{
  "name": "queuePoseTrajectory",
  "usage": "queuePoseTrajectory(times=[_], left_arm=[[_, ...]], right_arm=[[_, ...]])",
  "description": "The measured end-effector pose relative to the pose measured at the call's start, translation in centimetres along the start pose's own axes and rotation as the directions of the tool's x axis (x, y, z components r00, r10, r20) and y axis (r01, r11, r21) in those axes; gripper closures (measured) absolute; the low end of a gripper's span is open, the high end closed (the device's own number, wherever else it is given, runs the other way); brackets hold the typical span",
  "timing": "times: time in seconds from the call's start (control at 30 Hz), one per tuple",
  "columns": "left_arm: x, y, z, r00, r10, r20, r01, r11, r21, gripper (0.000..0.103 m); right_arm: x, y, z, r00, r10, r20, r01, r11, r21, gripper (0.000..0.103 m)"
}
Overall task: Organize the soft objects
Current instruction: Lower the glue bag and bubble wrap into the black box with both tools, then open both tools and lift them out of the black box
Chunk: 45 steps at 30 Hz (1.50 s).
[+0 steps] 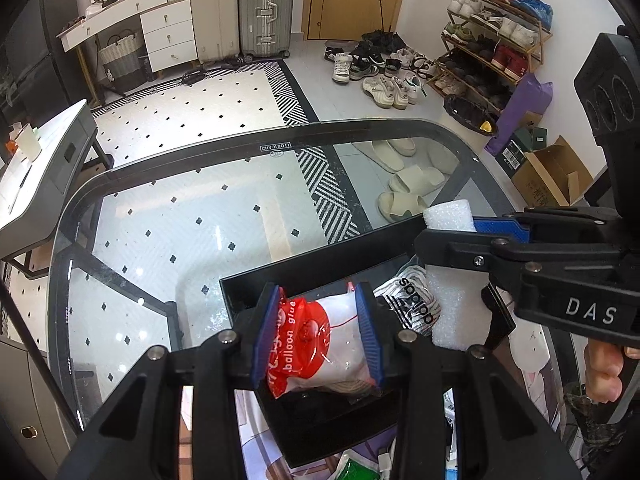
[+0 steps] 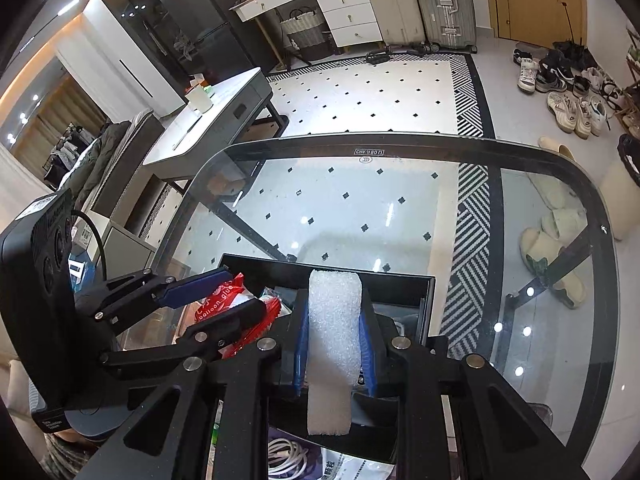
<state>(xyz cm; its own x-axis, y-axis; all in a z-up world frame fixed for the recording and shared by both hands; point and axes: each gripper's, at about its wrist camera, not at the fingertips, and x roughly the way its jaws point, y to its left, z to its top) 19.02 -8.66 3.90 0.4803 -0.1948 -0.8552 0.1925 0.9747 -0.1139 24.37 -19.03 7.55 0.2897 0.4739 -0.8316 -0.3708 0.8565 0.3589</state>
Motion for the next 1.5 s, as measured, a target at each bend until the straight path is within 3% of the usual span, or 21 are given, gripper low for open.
queuePoseTrajectory(times=[0.9, 1.0, 1.13, 1.3, 1.4, 1.5], left_arm=[[2.8, 0.1, -0.8, 0.996, -0.023, -0.084, 0.022, 1.0, -0.011, 0.062], [2.5, 0.2, -0.8, 0.997, -0.026, -0.079, 0.025, 1.0, -0.01, 0.06], [1.9, 0.0, -0.8, 0.997, -0.033, -0.066, 0.033, 0.999, -0.009, 0.048], [0.8, -0.3, -0.8, 0.998, -0.038, -0.052, 0.038, 0.999, -0.004, 0.044], [0.2, -0.3, -0.8, 0.999, -0.034, -0.04, 0.034, 0.999, -0.001, 0.033], [-0.5, -0.4, -1.1, 0.999, -0.038, -0.028, 0.038, 0.999, 0.002, 0.029]], right_arm=[[4.7, -0.5, -1.4, 0.996, 0.004, -0.088, -0.002, 1.0, 0.021, 0.081], [4.5, -0.6, -1.4, 0.997, 0.0, -0.081, 0.002, 1.0, 0.024, 0.078], [3.8, -0.7, -1.2, 0.998, -0.002, -0.063, 0.004, 1.0, 0.024, 0.064], [2.3, -0.7, -1.4, 0.999, -0.002, -0.039, 0.003, 1.0, 0.023, 0.053], [1.3, -0.6, -1.7, 1.0, -0.011, -0.029, 0.012, 1.0, 0.02, 0.051], [0.4, -0.9, -2.2, 1.0, -0.015, -0.017, 0.015, 1.0, 0.022, 0.039]])
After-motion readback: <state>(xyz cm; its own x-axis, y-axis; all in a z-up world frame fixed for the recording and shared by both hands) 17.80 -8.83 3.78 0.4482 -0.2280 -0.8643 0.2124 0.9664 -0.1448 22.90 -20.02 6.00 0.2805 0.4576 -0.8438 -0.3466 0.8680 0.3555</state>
